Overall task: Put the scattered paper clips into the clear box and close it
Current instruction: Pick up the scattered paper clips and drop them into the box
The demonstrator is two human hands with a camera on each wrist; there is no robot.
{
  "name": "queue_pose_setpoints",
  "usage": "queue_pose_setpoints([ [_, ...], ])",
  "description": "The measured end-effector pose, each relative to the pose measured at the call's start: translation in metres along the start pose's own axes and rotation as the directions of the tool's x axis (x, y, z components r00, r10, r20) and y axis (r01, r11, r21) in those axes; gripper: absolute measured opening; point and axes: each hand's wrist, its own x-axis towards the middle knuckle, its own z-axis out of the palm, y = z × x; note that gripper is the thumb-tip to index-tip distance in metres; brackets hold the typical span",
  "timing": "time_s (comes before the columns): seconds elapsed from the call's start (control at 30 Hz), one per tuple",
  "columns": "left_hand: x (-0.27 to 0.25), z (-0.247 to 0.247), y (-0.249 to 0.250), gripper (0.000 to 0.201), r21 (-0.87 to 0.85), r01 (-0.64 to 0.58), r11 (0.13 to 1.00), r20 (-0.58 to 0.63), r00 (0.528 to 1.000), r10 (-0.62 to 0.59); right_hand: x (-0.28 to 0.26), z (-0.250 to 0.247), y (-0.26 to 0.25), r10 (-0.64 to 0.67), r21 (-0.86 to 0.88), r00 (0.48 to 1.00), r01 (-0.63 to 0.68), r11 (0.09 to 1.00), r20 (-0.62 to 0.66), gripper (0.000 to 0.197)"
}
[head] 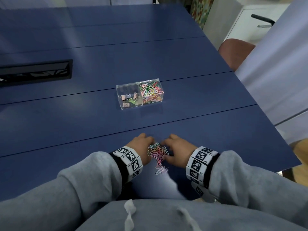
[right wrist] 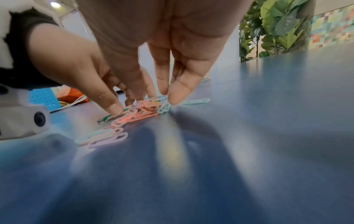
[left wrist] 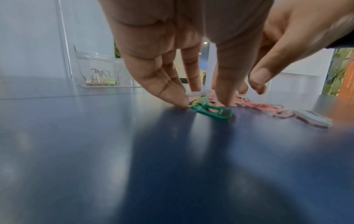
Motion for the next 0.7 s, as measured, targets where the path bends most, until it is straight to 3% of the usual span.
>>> queue_pose_setpoints([
  [0.1, -0.003, -0.001, -0.004, 0.065, 0.042, 0.013, 0.999, 0.028, 1.0, -0.014, -0.008, 0.003, 0.004, -0.019, -0.138, 0.999, 0.024, 0.99, 0.041, 0.084],
  [0.17, -0.003, 0.002, -0.003, 0.064, 0.082, 0.009, 0.997, 0.03, 0.999, -0.012, -0.008, 0.01, 0.002, -0.038, -0.216, 0.998, 0.049, 0.975, 0.054, 0.092],
  [0.23, -0.002, 0.003, 0.0, 0.053, 0.099, -0.003, 0.995, 0.018, 1.0, 0.001, -0.003, 0.014, -0.002, -0.039, -0.239, 0.998, 0.048, 0.97, 0.044, 0.083],
  [0.4, -0.001, 0.0, 0.008, 0.024, 0.084, 0.003, 0.996, 0.03, 1.0, -0.005, 0.005, 0.009, -0.01, -0.064, -0.13, 0.998, 0.065, 0.989, 0.007, 0.039],
  [0.53, 0.001, -0.008, 0.013, 0.023, 0.099, -0.012, 0.995, 0.048, 0.999, 0.007, 0.012, 0.003, -0.015, -0.069, -0.149, 0.997, 0.072, 0.986, 0.026, 0.032],
  [0.63, -0.002, -0.015, 0.012, 0.006, 0.097, -0.026, 0.995, 0.018, 1.0, 0.025, 0.016, -0.005, -0.011, -0.045, -0.153, 0.998, 0.05, 0.987, 0.039, 0.029],
  [0.7, -0.004, -0.018, 0.008, 0.016, 0.08, -0.021, 0.997, -0.009, 1.0, 0.022, 0.017, -0.011, -0.004, -0.001, -0.132, 1.0, 0.004, 0.991, 0.02, 0.026],
])
